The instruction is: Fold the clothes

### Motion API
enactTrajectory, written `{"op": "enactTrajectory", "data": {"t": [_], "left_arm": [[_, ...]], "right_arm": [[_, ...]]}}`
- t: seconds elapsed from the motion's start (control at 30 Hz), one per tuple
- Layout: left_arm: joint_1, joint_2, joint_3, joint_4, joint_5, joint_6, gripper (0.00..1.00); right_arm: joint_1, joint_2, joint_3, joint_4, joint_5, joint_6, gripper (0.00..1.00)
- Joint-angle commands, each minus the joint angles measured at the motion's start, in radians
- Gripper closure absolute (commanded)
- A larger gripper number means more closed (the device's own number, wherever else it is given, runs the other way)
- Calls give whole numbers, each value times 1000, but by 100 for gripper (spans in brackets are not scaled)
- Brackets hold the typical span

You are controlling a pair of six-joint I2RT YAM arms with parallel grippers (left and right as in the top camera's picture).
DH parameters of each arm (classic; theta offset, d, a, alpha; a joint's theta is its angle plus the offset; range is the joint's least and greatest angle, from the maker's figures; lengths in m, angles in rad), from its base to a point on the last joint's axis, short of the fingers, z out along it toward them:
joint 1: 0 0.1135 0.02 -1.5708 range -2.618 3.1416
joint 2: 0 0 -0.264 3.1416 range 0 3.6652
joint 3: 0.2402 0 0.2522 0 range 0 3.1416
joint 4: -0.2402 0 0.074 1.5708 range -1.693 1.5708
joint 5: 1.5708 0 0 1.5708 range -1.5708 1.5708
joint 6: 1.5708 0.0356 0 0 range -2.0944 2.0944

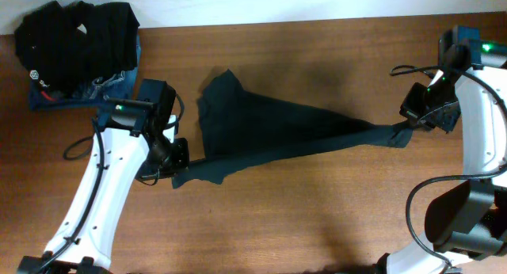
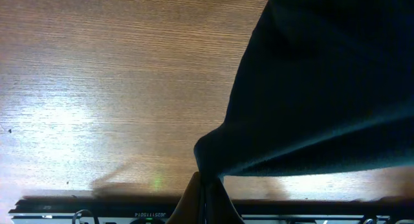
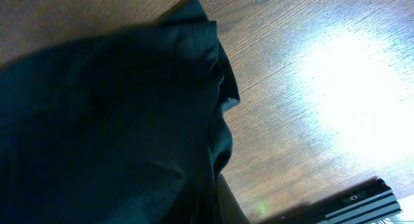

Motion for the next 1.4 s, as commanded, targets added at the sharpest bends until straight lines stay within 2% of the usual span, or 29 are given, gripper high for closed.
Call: {"op": "enactTrajectory", "data": {"t": [0.0,0.23,0.63,0.93,1.17,1.2,1.27,1.37], "left_arm": [[8,-14,13,16,-3,14,100],[5,-14,13,116,100,21,99],[-49,1,13,324,124,23,99],[-49,146,13,470,121,24,99],[-48,193,13,562,111,24,99],[-48,193,13,567,93,24,98],[-48,195,13,586,76,24,94],[-48,195,13,619,76,24,94]], "right_arm": [[-2,-14,1,-1,28,-9,96],[-2,-14,0,-7,28,-9,96],[-1,-14,0,73,24,-5,96],[-1,-2,-8,177,6,-5,96],[-1,28,-185,283,5,-5,95],[-1,28,-203,300,5,-5,94],[-1,28,-227,328,5,-5,85],[-1,29,-235,356,5,-5,85]]}}
